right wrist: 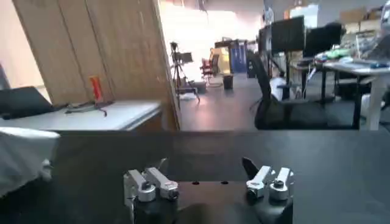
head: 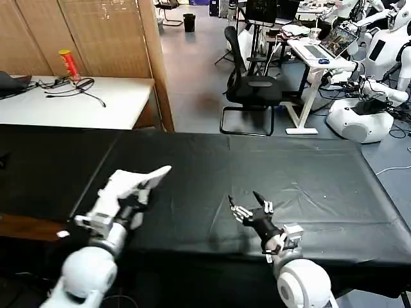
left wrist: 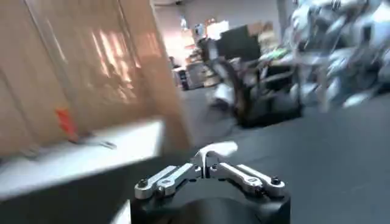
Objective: Fold and organize the clothes.
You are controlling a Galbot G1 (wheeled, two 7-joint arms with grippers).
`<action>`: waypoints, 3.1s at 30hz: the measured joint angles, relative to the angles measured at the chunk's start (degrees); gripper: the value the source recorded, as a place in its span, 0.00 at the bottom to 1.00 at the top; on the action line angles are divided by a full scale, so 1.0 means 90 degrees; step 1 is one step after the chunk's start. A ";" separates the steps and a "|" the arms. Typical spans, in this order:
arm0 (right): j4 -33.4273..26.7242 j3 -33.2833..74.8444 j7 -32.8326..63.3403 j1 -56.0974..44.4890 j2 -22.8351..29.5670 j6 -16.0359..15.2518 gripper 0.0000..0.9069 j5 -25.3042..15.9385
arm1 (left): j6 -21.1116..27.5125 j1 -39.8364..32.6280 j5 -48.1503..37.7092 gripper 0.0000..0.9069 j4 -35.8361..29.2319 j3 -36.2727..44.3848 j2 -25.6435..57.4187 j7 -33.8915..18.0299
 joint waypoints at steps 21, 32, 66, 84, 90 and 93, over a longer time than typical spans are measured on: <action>-0.1015 -0.1281 0.0188 0.0837 0.0112 -0.0772 0.97 0.1027 | -0.0755 0.0258 0.0482 0.97 -0.0331 -0.0030 0.0070 0.0892; -0.1995 -0.1793 0.0084 0.1306 0.0505 -0.0526 0.12 0.0823 | -0.0943 0.0551 0.0796 0.97 -0.0361 -0.0275 -0.0022 0.0854; -0.0392 0.0545 0.0655 0.0395 -0.1077 -0.1627 0.97 0.1188 | -0.1195 0.0811 0.0848 0.97 0.0028 -0.0476 -0.0200 0.0522; 0.0596 0.1172 0.0624 -0.1090 -0.1081 -0.1239 0.97 0.0225 | -0.1185 0.1409 0.0150 0.97 -0.0172 -0.0469 0.0008 -0.0186; 0.0474 0.1028 0.0820 -0.1808 -0.0966 0.0876 0.97 -0.0704 | -0.1133 0.1881 0.0115 0.97 -0.0535 -0.0500 0.0054 -0.0305; 0.0331 0.0971 0.0975 -0.2157 -0.0922 0.1861 0.97 -0.1169 | -0.1115 0.2123 0.0114 0.97 -0.0663 -0.0499 0.0056 -0.0311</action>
